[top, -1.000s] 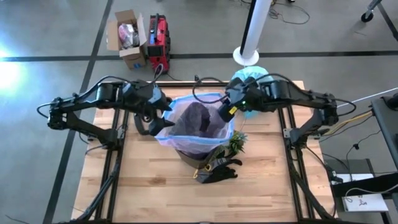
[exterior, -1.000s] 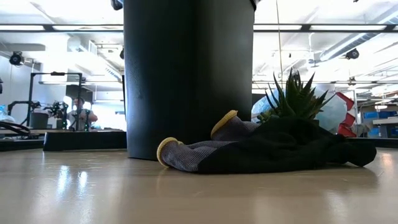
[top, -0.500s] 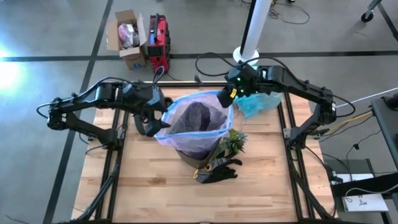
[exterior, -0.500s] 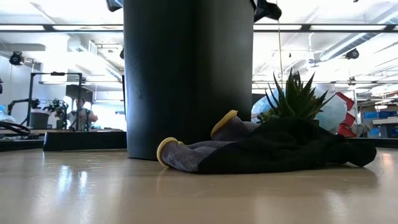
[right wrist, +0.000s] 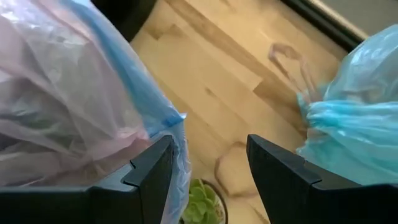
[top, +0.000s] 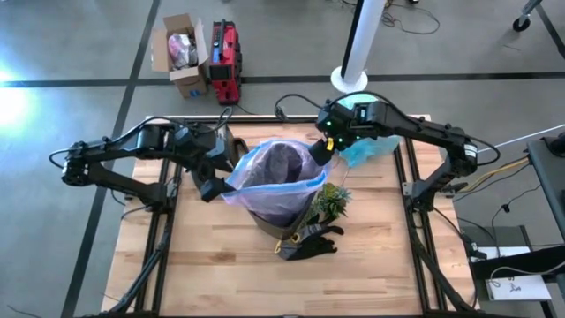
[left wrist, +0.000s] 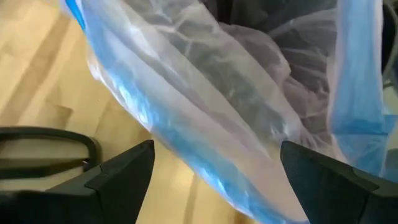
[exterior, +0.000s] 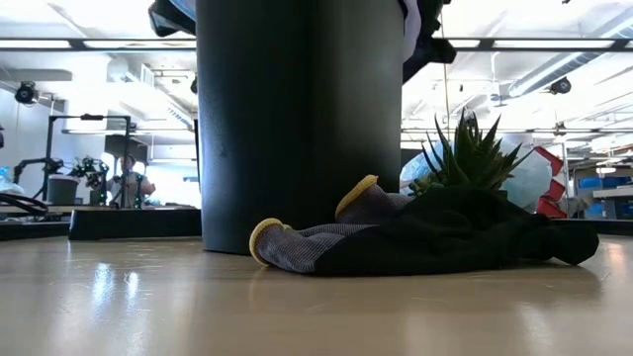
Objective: Place trash/remove bag and relplace
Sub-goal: Insert the trash bag into the trash bin
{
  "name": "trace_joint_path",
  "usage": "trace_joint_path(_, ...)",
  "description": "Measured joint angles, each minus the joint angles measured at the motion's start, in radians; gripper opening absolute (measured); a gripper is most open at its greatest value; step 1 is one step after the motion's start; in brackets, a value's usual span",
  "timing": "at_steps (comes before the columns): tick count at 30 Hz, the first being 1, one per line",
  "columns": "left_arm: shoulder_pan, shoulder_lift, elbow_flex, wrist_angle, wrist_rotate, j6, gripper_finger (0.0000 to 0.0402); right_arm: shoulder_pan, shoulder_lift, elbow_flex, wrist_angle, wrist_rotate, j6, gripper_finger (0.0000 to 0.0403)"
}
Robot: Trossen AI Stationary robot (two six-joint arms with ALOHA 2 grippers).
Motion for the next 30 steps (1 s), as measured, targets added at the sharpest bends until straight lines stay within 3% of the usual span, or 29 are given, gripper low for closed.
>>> trace_joint_path(12,-0.024,-0.097,-0.048,0.065,0.043,-0.099,0.0333,0.012,-0.015,-0.007,-0.016,-0.17,-0.103,0.0192)
trace_joint_path(19,-0.086,-0.137,-0.118,0.113,0.043,-0.19,0.0333,0.045,-0.103,-0.003,-0.017,-0.098,-0.157,0.0192)
trace_joint_path(30,-0.125,-0.101,-0.151,0.224,0.052,-0.208,0.0333,0.217,-0.188,-0.002,0.056,-0.047,-0.134,0.0192)
